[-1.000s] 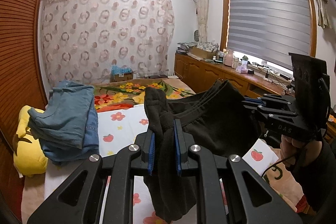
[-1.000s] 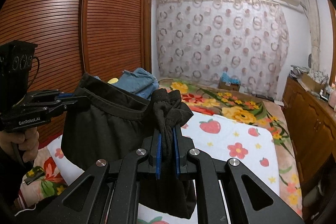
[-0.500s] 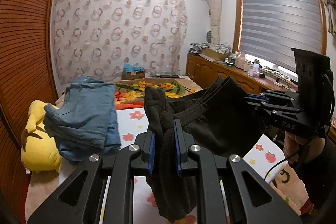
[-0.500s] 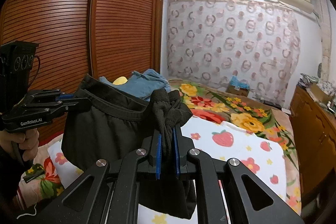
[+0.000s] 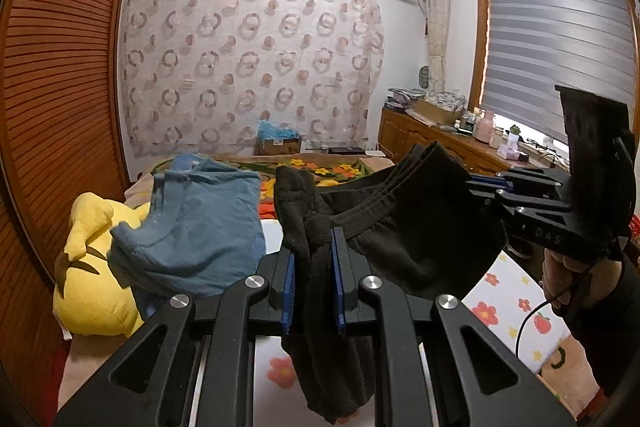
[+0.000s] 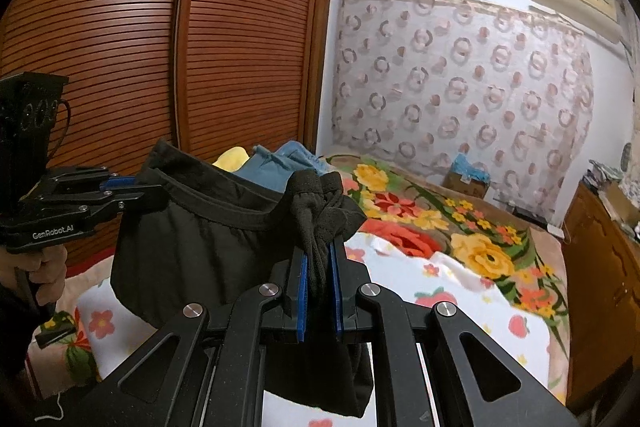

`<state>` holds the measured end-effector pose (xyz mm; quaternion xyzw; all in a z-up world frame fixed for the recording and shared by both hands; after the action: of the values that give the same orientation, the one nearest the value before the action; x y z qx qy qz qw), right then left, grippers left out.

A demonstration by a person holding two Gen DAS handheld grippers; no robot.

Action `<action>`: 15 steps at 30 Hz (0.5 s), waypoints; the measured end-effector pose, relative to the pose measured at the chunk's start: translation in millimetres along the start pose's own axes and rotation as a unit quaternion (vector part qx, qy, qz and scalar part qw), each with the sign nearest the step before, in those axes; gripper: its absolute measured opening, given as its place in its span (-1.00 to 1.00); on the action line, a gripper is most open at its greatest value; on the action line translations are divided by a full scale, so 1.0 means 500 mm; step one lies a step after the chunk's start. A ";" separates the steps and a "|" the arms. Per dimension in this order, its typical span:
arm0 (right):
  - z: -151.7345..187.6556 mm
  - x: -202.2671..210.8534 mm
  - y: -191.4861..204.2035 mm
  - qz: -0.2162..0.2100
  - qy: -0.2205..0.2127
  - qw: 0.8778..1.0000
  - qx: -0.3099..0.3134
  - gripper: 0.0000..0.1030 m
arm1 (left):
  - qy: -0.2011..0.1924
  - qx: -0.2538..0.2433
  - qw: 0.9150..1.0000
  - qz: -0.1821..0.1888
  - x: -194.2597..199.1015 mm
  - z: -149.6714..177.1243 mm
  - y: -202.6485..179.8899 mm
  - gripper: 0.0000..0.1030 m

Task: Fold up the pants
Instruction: 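Carry the held black shorts with both grippers over the denim stack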

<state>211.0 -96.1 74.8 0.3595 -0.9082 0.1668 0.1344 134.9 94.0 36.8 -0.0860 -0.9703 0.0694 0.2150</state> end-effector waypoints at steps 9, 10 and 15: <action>-0.045 -0.084 -0.017 -0.013 -0.005 0.999 0.030 -0.81 | -0.009 0.009 1.000 -0.027 -0.027 -0.037 0.062 -0.67; -0.051 -0.094 -0.019 -0.016 -0.007 0.999 0.034 -0.81 | -0.010 0.011 0.999 -0.031 -0.031 -0.041 0.072 -0.67; -0.066 -0.140 -0.029 -0.028 -0.014 0.998 0.050 -0.81 | -0.013 0.013 0.998 -0.055 -0.051 -0.055 0.109 -0.67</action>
<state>274.4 -50.2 82.4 0.3933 -0.8902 0.2030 0.1077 176.7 144.6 41.6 -0.0292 -0.9754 0.0714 0.2067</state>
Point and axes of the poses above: each gripper's, at about its wrist camera, not at the fingertips, and x roughly against the way its jaws point, y to its left, z to its underside, the point moved 3 cm from there along -x, roughly the way its jaws point, and after that the axes turned 5 degrees about x, right-handed, at the moved point
